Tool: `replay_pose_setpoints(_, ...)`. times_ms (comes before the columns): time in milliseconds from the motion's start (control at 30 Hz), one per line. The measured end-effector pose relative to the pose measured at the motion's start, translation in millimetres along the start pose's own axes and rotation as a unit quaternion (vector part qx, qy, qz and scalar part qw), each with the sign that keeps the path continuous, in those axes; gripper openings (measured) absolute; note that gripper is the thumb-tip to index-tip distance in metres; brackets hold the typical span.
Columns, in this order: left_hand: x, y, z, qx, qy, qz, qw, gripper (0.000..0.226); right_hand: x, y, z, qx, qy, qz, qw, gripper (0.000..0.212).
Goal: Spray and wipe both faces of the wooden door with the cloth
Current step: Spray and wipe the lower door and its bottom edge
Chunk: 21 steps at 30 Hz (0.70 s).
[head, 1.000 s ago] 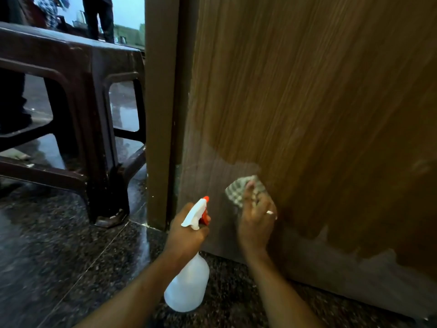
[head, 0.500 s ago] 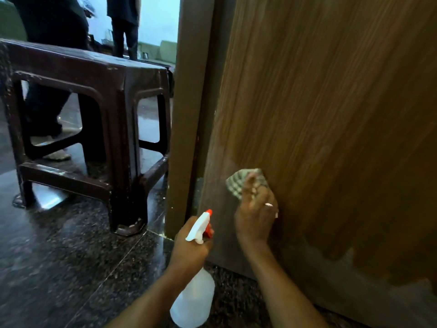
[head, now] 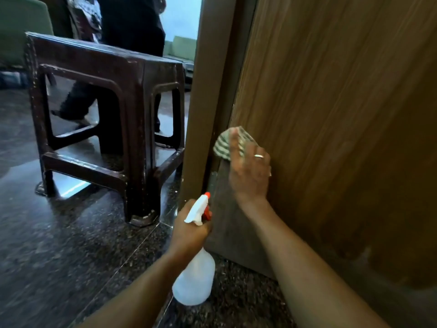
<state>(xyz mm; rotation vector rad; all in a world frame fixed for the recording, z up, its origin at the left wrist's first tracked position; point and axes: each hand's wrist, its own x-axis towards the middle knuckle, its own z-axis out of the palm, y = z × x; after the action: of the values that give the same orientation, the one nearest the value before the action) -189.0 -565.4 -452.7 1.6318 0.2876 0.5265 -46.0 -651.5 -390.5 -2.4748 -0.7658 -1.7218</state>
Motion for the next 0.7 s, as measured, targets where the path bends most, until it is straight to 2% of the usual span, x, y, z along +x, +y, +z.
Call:
replay_pose_setpoints(100, 0, 3, -4, -0.018, 0.003, -0.004, 1.0, 0.045, -38, -9, 11, 0.002, -0.069, -0.148, 0.987, 0.071)
replay_pose_setpoints(167, -1, 2, -7, -0.021, 0.012, 0.002, 1.0, 0.054, -84, 1, 12, 0.008, -0.122, -0.246, 0.962, 0.064)
replay_pose_setpoints(233, -2, 1, -13, -0.02, 0.009, 0.007, 1.0, 0.062, -107, 21, 13, -0.022, -0.152, -0.296, 0.943, 0.061)
replay_pose_setpoints(300, -1, -2, -16, -0.015, 0.006, 0.009, 1.0, 0.065, -87, 38, 13, -0.027, -0.109, -0.278, 0.954, 0.064)
replay_pose_setpoints(400, 1, -3, -15, -0.012, 0.002, 0.015, 1.0, 0.061, 8, 37, -11, -0.004, -0.003, -0.125, 0.992, 0.062)
replay_pose_setpoints(467, 1, -2, -13, -0.017, -0.004, 0.01, 1.0, 0.052, 64, 30, -31, -0.011, -0.002, -0.066, 0.998, 0.061)
replay_pose_setpoints(533, 3, -5, -12, -0.022, -0.005, 0.001, 1.0, 0.05, 82, 22, -34, -0.033, -0.001, -0.038, 0.999, 0.056)
replay_pose_setpoints(600, 4, -10, -13, -0.023, -0.009, -0.008, 1.0, 0.053, 60, 17, -22, -0.053, -0.003, -0.051, 0.997, 0.053)
replay_pose_setpoints(700, 3, -21, -18, -0.018, -0.011, -0.016, 1.0, 0.06, -22, 8, 7, -0.059, -0.067, -0.159, 0.983, 0.061)
